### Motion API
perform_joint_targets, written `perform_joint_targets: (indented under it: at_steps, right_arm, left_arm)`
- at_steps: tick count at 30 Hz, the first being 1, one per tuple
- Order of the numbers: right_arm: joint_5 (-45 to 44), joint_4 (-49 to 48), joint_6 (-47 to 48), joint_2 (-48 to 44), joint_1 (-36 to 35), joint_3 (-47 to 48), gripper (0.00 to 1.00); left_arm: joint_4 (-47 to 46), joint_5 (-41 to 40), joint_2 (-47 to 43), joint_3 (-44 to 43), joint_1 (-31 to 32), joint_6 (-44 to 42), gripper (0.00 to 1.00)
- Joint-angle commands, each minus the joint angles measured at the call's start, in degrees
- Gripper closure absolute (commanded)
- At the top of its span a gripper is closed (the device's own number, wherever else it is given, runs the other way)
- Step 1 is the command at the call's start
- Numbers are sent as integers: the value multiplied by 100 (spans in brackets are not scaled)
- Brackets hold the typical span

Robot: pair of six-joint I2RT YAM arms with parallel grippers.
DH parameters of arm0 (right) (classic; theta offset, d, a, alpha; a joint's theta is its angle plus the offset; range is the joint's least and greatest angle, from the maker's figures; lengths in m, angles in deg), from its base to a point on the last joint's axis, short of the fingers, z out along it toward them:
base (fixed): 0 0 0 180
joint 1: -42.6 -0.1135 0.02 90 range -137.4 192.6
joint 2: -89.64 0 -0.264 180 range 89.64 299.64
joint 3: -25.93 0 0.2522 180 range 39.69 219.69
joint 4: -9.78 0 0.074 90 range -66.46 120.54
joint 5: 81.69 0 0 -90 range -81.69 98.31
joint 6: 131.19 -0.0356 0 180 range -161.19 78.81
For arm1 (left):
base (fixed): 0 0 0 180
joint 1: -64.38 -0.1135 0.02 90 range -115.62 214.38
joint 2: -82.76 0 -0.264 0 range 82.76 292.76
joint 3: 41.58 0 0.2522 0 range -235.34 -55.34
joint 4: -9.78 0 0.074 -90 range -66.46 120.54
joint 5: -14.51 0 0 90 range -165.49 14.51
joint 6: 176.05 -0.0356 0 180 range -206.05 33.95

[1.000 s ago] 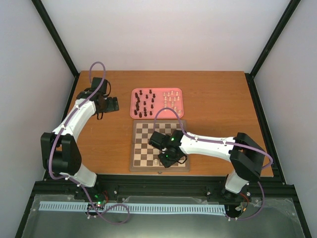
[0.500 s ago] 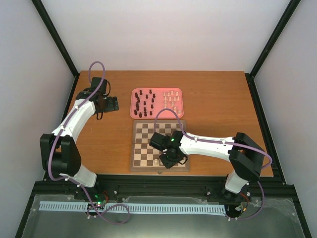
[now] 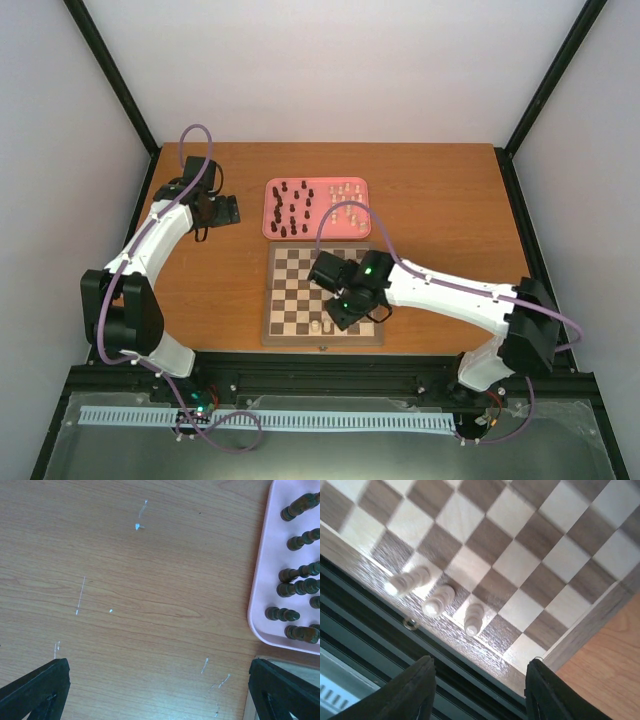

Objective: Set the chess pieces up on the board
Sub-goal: Place the chess piece on the chessboard, then pick up the chess piece from the storage box.

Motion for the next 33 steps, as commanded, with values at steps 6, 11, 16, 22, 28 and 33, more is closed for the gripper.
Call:
perform_joint_targets:
  at_steps: [6, 11, 16, 22, 28, 33]
  right_arm:
    - [-294, 310, 777, -13, 1596, 1119, 48]
    - [-512, 32, 1161, 1311, 2541, 2170, 44]
    - [-738, -142, 1197, 2608, 3033, 3397, 33]
    - [-498, -369, 1192, 3475, 3568, 4012, 41]
    - [-56, -439, 1666, 4013, 3774, 4325, 45]
    - [113, -453, 1876, 4161, 3782, 4296, 48]
  left_arm:
    - [6, -8, -29, -287, 21, -112, 0]
    - [36, 57, -4, -342, 16, -111, 0]
    - [68, -5, 46, -379, 16, -130, 0]
    - [92, -42, 133, -352, 16, -117, 0]
    - [76, -115, 178, -203, 17, -117, 0]
    - [50, -135, 254, -188, 16, -116, 0]
